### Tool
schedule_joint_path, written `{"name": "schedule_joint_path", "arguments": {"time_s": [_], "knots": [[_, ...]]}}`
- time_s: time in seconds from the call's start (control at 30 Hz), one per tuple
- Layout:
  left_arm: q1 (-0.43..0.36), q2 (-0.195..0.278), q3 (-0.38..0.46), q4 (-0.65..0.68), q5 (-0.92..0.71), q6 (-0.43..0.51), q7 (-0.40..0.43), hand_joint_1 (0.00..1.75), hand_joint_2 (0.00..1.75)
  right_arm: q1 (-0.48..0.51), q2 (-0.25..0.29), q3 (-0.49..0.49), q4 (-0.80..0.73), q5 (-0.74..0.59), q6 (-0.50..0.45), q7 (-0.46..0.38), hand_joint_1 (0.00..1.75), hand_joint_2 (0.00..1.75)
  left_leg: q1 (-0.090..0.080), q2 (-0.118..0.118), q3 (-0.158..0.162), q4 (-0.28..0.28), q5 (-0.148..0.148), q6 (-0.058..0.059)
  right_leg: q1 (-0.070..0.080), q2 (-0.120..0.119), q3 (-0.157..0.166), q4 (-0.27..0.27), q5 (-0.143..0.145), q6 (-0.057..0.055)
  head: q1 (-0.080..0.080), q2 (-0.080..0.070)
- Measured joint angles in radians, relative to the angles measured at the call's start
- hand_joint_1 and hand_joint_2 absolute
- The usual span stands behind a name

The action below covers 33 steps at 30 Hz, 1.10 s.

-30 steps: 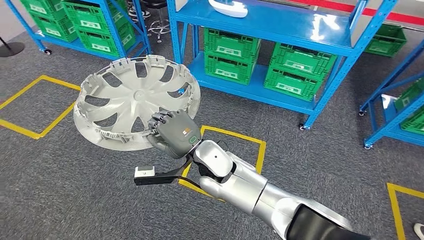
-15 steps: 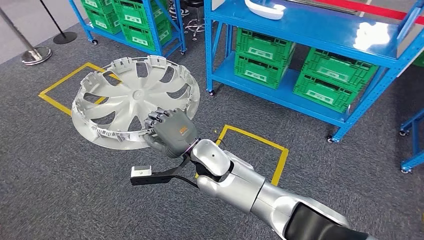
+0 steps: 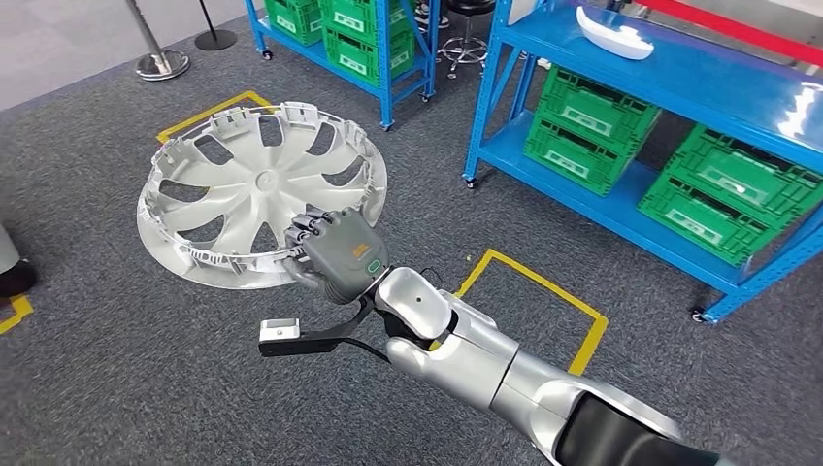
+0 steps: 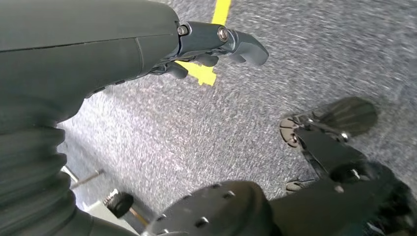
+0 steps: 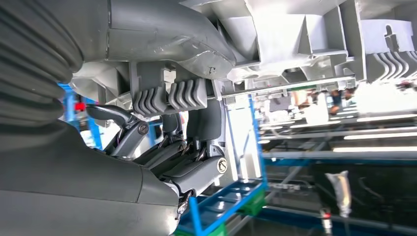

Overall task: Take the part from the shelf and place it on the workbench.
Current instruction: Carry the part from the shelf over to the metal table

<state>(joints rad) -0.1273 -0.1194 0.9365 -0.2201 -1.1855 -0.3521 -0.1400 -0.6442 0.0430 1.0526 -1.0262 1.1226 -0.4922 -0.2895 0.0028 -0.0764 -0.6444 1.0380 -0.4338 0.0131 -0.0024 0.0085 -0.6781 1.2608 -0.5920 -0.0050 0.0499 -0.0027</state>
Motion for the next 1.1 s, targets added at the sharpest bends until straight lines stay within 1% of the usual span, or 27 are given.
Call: {"name": "schedule_joint_path", "arguments": {"time_s": [0.03, 0.1, 0.13, 0.2, 0.23, 0.3, 0.33, 0.37, 0.4, 0.43, 0.47, 0.5, 0.53, 0.57, 0.63, 0.67, 0.7, 0.73, 0.77, 0.8, 0.87, 0.9, 0.93, 0.97, 1.0, 1.03, 1.1], "knots": [[0.000, 0.000, 0.000, 0.000, 0.000, 0.000, 0.000, 0.00, 1.75, -0.001, 0.000, 0.001, 0.000, 0.000, 0.000, 0.000, 1.75, 1.75, 0.000, -0.015, -0.002, 0.000, 0.004, -0.002, 0.002, 0.018, 0.038, -0.073, 0.033, -0.008, 0.000, 0.000], [0.000, -0.001, 0.000, 0.000, 0.002, 0.000, 0.000, 0.00, 1.75, -0.004, 0.001, 0.004, 0.000, 0.000, 0.000, -0.001, 1.75, 1.75, 0.001, -0.040, -0.009, 0.001, 0.012, -0.010, 0.006, 0.052, 0.097, -0.190, 0.072, -0.019, 0.000, 0.000], [0.000, -0.002, 0.000, 0.000, 0.004, 0.000, -0.001, 0.00, 1.75, -0.006, 0.002, 0.006, 0.000, 0.000, 0.000, -0.002, 1.75, 1.75, 0.004, -0.051, -0.013, 0.000, 0.016, -0.016, 0.008, 0.060, 0.108, -0.215, 0.077, -0.022, 0.000, 0.000], [0.004, -0.002, 0.000, 0.000, 0.006, 0.000, -0.003, 0.00, 1.75, -0.009, 0.006, 0.010, 0.000, -0.001, 0.001, -0.003, 1.75, 1.75, 0.007, -0.070, -0.019, -0.006, 0.026, -0.031, 0.011, 0.043, 0.109, -0.225, 0.082, -0.026, 0.002, 0.000], [0.007, -0.001, 0.000, 0.001, 0.007, 0.000, -0.003, 0.00, 1.75, -0.010, 0.009, 0.011, 0.000, -0.002, 0.001, -0.003, 1.75, 1.75, 0.007, -0.061, -0.023, -0.006, 0.027, -0.035, 0.010, 0.030, 0.111, -0.233, 0.089, -0.030, 0.002, 0.000], [0.008, 0.000, 0.000, 0.001, 0.008, 0.000, -0.004, 0.00, 1.75, -0.013, 0.015, 0.014, 0.000, -0.003, 0.001, -0.003, 1.75, 1.75, 0.003, -0.005, -0.045, 0.033, -0.004, -0.044, 0.005, 0.003, 0.116, -0.251, 0.102, -0.040, -0.002, 0.000], [0.007, 0.000, 0.000, 0.001, 0.009, 0.000, -0.004, 0.00, 1.75, -0.014, 0.016, 0.014, 0.001, -0.003, 0.001, -0.003, 1.75, 1.75, 0.003, 0.031, -0.067, 0.082, -0.035, -0.047, 0.005, -0.012, 0.117, -0.256, 0.106, -0.043, -0.004, 0.000], [0.006, 0.000, 0.000, 0.001, 0.010, 0.000, -0.005, 0.00, 1.75, -0.015, 0.017, 0.015, 0.002, -0.004, 0.000, -0.004, 1.75, 1.75, 0.005, 0.052, -0.092, 0.145, -0.071, -0.054, 0.005, -0.026, 0.115, -0.256, 0.107, -0.046, -0.007, 0.000], [0.005, 0.000, 0.000, 0.001, 0.012, 0.000, -0.006, 0.00, 1.75, -0.015, 0.016, 0.015, 0.004, -0.003, -0.001, -0.005, 1.75, 1.75, 0.009, 0.060, -0.116, 0.205, -0.098, -0.061, 0.005, -0.042, 0.114, -0.256, 0.107, -0.046, -0.006, 0.000], [0.005, 0.000, 0.000, 0.001, 0.014, 0.000, -0.007, 0.00, 1.75, -0.015, 0.017, 0.016, 0.007, -0.003, -0.001, -0.008, 1.75, 1.75, 0.014, 0.065, -0.128, 0.244, -0.110, -0.067, 0.004, -0.057, 0.112, -0.255, 0.106, -0.045, -0.007, 0.000], [0.006, 0.000, 0.000, 0.001, 0.016, 0.000, -0.008, 0.00, 1.75, -0.014, 0.018, 0.017, 0.010, -0.003, -0.002, -0.010, 1.75, 1.75, 0.019, 0.069, -0.123, 0.248, -0.106, -0.073, 0.003, -0.072, 0.111, -0.254, 0.106, -0.044, -0.007, 0.000], [0.007, 0.001, 0.000, 0.001, 0.017, 0.000, -0.010, 0.00, 1.75, -0.014, 0.019, 0.019, 0.014, -0.003, -0.003, -0.012, 1.75, 1.75, 0.024, 0.077, -0.096, 0.212, -0.085, -0.079, 0.002, -0.086, 0.111, -0.251, 0.104, -0.041, -0.007, 0.000], [0.007, 0.002, 0.000, 0.001, 0.018, 0.000, -0.012, 0.00, 1.75, -0.014, 0.021, 0.022, 0.018, -0.003, -0.004, -0.015, 1.75, 1.75, 0.028, 0.095, -0.055, 0.147, -0.058, -0.084, 0.000, -0.099, 0.110, -0.246, 0.100, -0.036, -0.007, 0.000], [0.006, 0.000, 0.000, 0.001, 0.018, 0.000, -0.014, 0.00, 1.75, -0.015, 0.023, 0.024, 0.022, -0.003, -0.006, -0.016, 1.75, 1.75, 0.027, 0.122, -0.016, 0.084, -0.040, -0.086, 0.001, -0.111, 0.109, -0.239, 0.095, -0.029, -0.008, 0.000], [0.005, -0.002, 0.000, 0.001, 0.019, 0.000, -0.018, 0.00, 1.75, -0.017, 0.027, 0.029, 0.028, -0.003, -0.009, -0.018, 1.75, 1.75, 0.024, 0.153, 0.023, 0.013, -0.024, -0.072, 0.007, -0.132, 0.106, -0.224, 0.085, -0.014, -0.006, 0.000], [0.005, -0.003, 0.000, 0.001, 0.019, 0.000, -0.019, 0.00, 1.75, -0.017, 0.028, 0.031, 0.031, -0.003, -0.011, -0.018, 1.75, 1.75, 0.021, 0.153, 0.021, 0.011, -0.027, -0.061, 0.009, -0.142, 0.106, -0.221, 0.083, -0.009, -0.004, 0.000], [0.006, -0.002, 0.000, 0.001, 0.019, 0.000, -0.020, 0.00, 1.75, -0.018, 0.030, 0.033, 0.033, -0.004, -0.012, -0.019, 1.75, 1.75, 0.021, 0.138, 0.016, 0.011, -0.024, -0.051, 0.008, -0.153, 0.107, -0.220, 0.081, -0.005, -0.002, 0.000], [0.008, -0.001, 0.000, 0.001, 0.020, 0.000, -0.021, 0.00, 1.75, -0.018, 0.032, 0.034, 0.035, -0.004, -0.013, -0.018, 1.75, 1.75, 0.021, 0.126, 0.014, 0.010, -0.023, -0.044, 0.006, -0.153, 0.108, -0.218, 0.078, 0.001, -0.001, 0.000], [0.009, 0.001, 0.000, 0.001, 0.020, 0.000, -0.021, 0.00, 1.75, -0.018, 0.035, 0.035, 0.037, -0.004, -0.014, -0.018, 1.75, 1.75, 0.021, 0.113, 0.013, 0.010, -0.020, -0.037, 0.000, -0.134, 0.105, -0.208, 0.067, 0.006, -0.001, 0.000], [0.008, 0.002, 0.000, 0.000, 0.020, 0.000, -0.021, 0.00, 1.75, -0.019, 0.037, 0.036, 0.039, -0.005, -0.015, -0.018, 1.75, 1.75, 0.022, 0.100, 0.011, 0.008, -0.018, -0.029, -0.004, -0.102, 0.094, -0.180, 0.047, 0.010, 0.000, 0.000], [0.005, 0.003, 0.000, 0.000, 0.020, 0.000, -0.021, 0.00, 1.75, -0.018, 0.036, 0.040, 0.043, -0.004, -0.019, -0.016, 1.75, 1.75, 0.021, 0.072, 0.007, 0.007, -0.013, -0.019, -0.009, -0.033, 0.041, -0.063, -0.015, 0.012, 0.003, 0.000], [0.004, 0.003, 0.000, 0.000, 0.020, 0.000, -0.021, 0.00, 1.75, -0.017, 0.034, 0.042, 0.047, -0.003, -0.020, -0.014, 1.75, 1.75, 0.019, 0.057, 0.005, 0.007, -0.011, -0.016, -0.008, -0.018, 0.007, 0.005, -0.041, 0.011, 0.004, 0.000], [0.003, 0.003, 0.000, 0.000, 0.019, 0.000, -0.020, 0.00, 1.75, -0.016, 0.033, 0.045, 0.050, -0.002, -0.022, -0.012, 1.75, 1.75, 0.017, 0.040, 0.004, 0.008, -0.010, -0.015, -0.006, -0.012, -0.019, 0.054, -0.053, 0.008, 0.004, 0.000], [0.004, 0.003, 0.000, 0.000, 0.019, 0.000, -0.019, 0.00, 1.75, -0.014, 0.033, 0.047, 0.054, -0.001, -0.023, -0.009, 1.75, 1.75, 0.015, 0.024, 0.002, 0.008, -0.008, -0.014, -0.005, -0.009, -0.030, 0.068, -0.045, 0.005, 0.004, 0.000], [0.004, 0.003, 0.000, 0.000, 0.018, 0.000, -0.018, 0.00, 1.75, -0.013, 0.033, 0.050, 0.057, 0.001, -0.023, -0.006, 1.75, 1.75, 0.015, 0.007, 0.002, 0.009, -0.007, -0.015, -0.004, -0.005, -0.020, 0.041, -0.020, 0.000, 0.004, 0.000], [0.004, 0.004, 0.000, 0.000, 0.018, 0.000, -0.017, 0.00, 1.75, -0.012, 0.033, 0.053, 0.059, 0.002, -0.024, -0.004, 1.75, 1.75, 0.014, -0.009, 0.001, 0.010, -0.006, -0.017, -0.004, 0.004, 0.008, -0.021, 0.018, -0.005, 0.004, 0.000], [0.003, 0.004, 0.000, 0.000, 0.018, 0.000, -0.017, 0.00, 1.75, -0.013, 0.033, 0.056, 0.063, 0.004, -0.027, -0.002, 1.75, 1.75, 0.015, -0.038, -0.002, 0.011, -0.001, -0.024, -0.005, 0.048, 0.067, -0.152, 0.071, -0.011, 0.004, 0.000]]}}
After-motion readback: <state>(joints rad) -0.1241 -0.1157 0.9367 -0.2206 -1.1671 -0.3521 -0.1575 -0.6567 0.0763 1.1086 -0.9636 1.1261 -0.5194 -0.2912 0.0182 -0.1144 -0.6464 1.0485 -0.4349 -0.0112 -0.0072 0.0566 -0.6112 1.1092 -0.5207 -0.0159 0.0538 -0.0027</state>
